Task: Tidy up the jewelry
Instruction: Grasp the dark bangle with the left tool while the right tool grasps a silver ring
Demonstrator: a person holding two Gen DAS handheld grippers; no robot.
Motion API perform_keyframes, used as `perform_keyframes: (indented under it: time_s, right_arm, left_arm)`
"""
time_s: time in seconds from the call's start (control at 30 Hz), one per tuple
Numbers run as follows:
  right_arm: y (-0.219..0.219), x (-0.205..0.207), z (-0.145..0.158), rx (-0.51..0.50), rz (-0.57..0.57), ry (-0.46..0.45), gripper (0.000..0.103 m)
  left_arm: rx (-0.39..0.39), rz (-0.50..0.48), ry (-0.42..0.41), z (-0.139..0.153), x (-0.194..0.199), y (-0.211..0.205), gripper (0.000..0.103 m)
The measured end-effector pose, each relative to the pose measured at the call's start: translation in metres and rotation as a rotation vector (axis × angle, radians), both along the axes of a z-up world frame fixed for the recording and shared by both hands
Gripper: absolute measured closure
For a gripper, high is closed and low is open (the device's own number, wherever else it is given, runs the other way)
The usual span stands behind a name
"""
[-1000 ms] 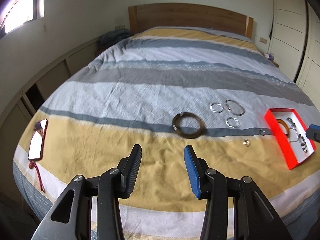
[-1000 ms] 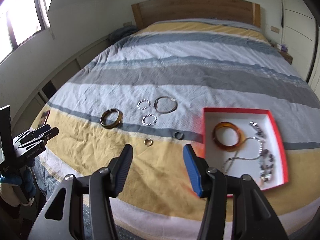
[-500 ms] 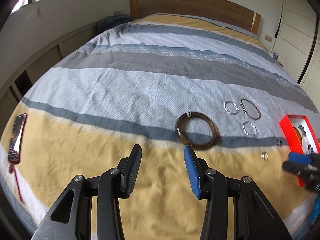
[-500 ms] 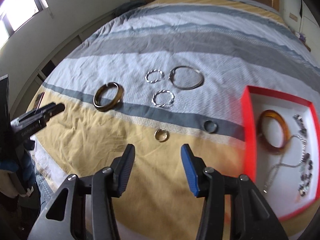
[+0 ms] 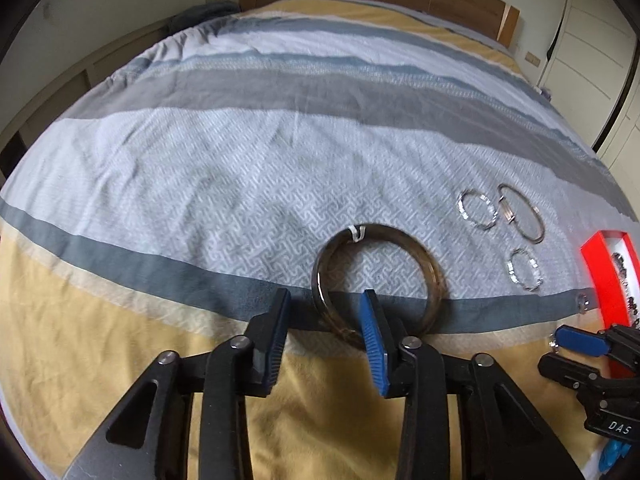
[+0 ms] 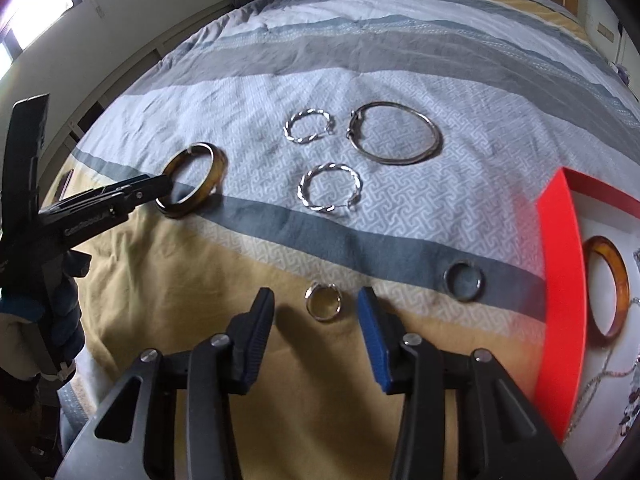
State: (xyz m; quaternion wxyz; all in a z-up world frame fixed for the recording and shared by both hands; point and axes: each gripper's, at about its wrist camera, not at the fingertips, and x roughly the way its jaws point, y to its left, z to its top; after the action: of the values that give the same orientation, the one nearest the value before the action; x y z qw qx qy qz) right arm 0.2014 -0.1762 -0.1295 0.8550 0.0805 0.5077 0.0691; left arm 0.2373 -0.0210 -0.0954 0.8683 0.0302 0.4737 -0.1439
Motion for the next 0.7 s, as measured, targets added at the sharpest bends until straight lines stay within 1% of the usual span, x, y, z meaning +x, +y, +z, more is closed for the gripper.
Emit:
perform_keyframes:
  time_s: [0.27, 0.7]
  right_arm:
    - [-0.001, 0.001, -0.003, -0.008, -0.009, 0.021, 0.072]
    - [0.008, 0.009, -0.004, -0.062, -0.06, 0.085, 0.073]
  left_arm:
    - [-0.006, -0.001, -0.006, -0.009, 0.001, -0.005, 0.071]
    - [-0.009, -0.007, -0.039, -0.016, 0.003, -0.008, 0.072]
